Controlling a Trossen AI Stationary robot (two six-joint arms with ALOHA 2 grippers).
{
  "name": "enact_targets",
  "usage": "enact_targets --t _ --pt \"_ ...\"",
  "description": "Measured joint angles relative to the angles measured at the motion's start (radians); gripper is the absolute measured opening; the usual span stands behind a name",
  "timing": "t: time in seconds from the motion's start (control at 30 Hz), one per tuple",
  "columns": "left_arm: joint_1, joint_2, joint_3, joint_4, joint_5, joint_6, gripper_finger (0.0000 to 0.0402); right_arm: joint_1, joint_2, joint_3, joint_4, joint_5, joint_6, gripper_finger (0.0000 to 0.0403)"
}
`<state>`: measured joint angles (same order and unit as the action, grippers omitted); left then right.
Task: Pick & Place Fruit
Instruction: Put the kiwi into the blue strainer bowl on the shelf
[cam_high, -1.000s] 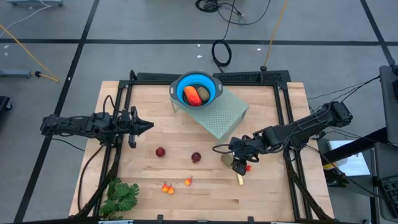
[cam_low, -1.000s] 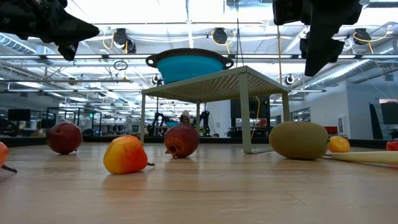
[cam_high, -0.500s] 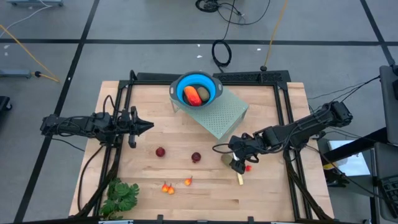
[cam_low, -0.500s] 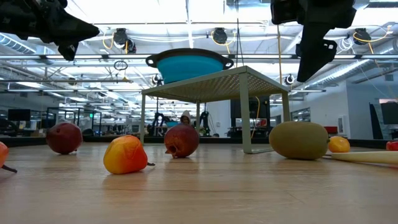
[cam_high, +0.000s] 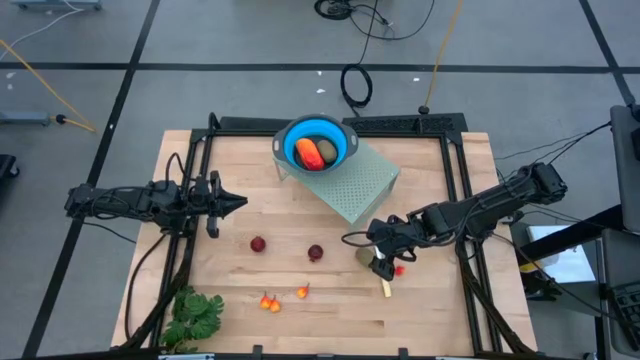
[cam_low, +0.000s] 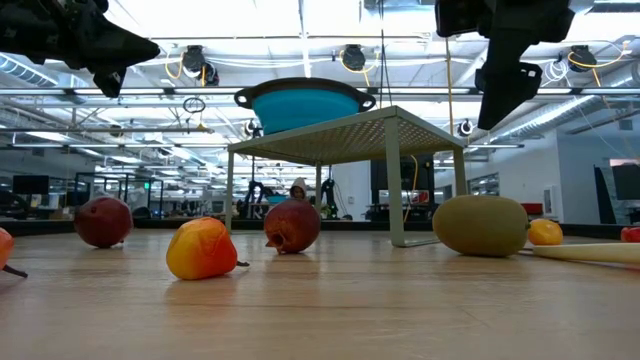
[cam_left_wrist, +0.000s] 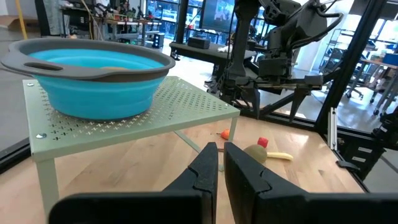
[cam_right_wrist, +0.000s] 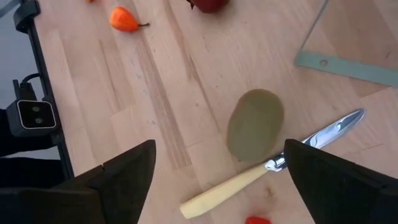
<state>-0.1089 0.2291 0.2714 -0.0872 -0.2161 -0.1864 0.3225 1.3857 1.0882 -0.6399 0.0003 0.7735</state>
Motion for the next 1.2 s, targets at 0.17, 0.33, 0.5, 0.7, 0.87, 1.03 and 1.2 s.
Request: enact_targets --t 0.17,0.33,0.5,0.7,0.87,1.03,1.2 --pt "0.0 0.0 0.0 0.0 -0.002 0.0 0.0026 0.0 0.0 0.0 0.0 0.001 0.0 0.0342" --pt "0.0 0.0 0.0 0.0 -0.002 0.0 0.0026 0.0 0.024 -0.007 0.001 0.0 0.009 0.0343" --pt "0.0 0.0 0.0 0.0 -0.003 -0.001 0.0026 0.0 0.057 -0.048 0.043 -0.001 0.032 0.0344" --pt "0.0 0.0 0.0 0.0 -0.003 -0.001 0.0026 0.0 0.069 -0.091 0.12 0.002 0.034 0.0344" --pt "0.0 0.0 0.0 0.0 -0.003 -0.005 0.0026 0.0 0.069 -0.141 0.176 0.031 0.061 0.0344" --pt "0.0 0.0 0.0 0.0 -0.003 -0.005 0.0026 0.0 0.069 -0.184 0.202 0.056 0.097 0.0344" --pt "0.0 0.0 0.0 0.0 -0.003 -0.005 0.0026 0.0 0.07 -0.221 0.255 0.078 0.077 0.0344"
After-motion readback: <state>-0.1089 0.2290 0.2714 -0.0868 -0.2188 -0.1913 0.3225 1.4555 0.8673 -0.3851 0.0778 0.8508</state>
